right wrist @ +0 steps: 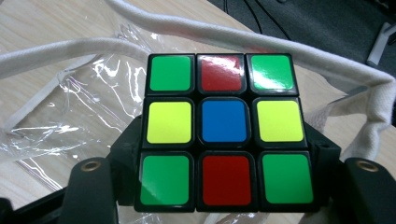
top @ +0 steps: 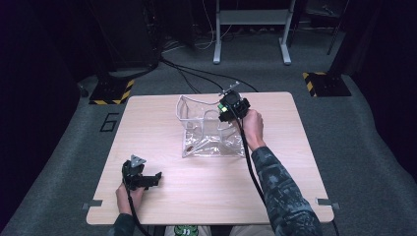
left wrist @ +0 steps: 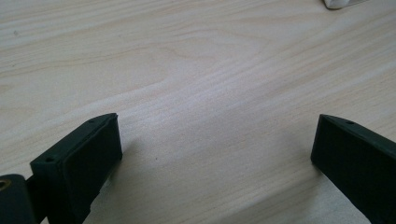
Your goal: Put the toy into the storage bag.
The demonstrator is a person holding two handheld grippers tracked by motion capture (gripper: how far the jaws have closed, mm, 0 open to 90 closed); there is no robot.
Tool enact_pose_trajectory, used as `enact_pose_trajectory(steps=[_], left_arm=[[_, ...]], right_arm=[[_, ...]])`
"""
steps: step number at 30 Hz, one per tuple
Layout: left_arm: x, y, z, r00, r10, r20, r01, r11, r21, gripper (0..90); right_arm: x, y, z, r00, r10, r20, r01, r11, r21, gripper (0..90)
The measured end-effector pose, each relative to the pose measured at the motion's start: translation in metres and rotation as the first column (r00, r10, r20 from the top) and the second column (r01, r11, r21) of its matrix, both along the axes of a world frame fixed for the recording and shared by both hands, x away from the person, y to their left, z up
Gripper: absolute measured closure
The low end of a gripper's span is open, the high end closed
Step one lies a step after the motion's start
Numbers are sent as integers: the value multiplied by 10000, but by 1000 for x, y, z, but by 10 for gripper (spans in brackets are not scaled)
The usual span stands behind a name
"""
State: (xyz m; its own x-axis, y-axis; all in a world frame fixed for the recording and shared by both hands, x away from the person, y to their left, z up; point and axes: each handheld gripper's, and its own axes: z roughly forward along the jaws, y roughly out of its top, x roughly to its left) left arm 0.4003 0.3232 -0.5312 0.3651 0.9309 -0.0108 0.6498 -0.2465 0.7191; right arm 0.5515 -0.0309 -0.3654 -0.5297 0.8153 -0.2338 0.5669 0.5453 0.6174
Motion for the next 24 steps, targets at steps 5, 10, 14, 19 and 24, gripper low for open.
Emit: enact_pose_trajectory(steps=[5, 10, 14, 19, 24], left_arm=[[0, 0, 0, 10000, -11, -32, 11, 10000, 14, 17], [0, 0, 0, 10000, -25, -23, 25, 10000, 27, 17], [0, 0, 0, 10000, -21, -42, 21, 10000, 33, 17], [0, 0, 0, 10000, -9, -41, 9, 10000, 41, 17], [0, 0, 0, 10000, -8, -43, 8, 10000, 36, 17]], right_arm=[[0, 4, -4, 9999, 99, -120, -103, 9994, -337, 332], [0, 5, -5, 9992, -12, -395, -2, 9994, -357, 332], [1, 6, -6, 9983, -6, -578, -21, 9990, -457, 332], [4, 6, -9, 9969, 0, -792, -41, 9987, -511, 331], [8, 6, -11, 9963, 107, -851, -158, 9981, -594, 331]])
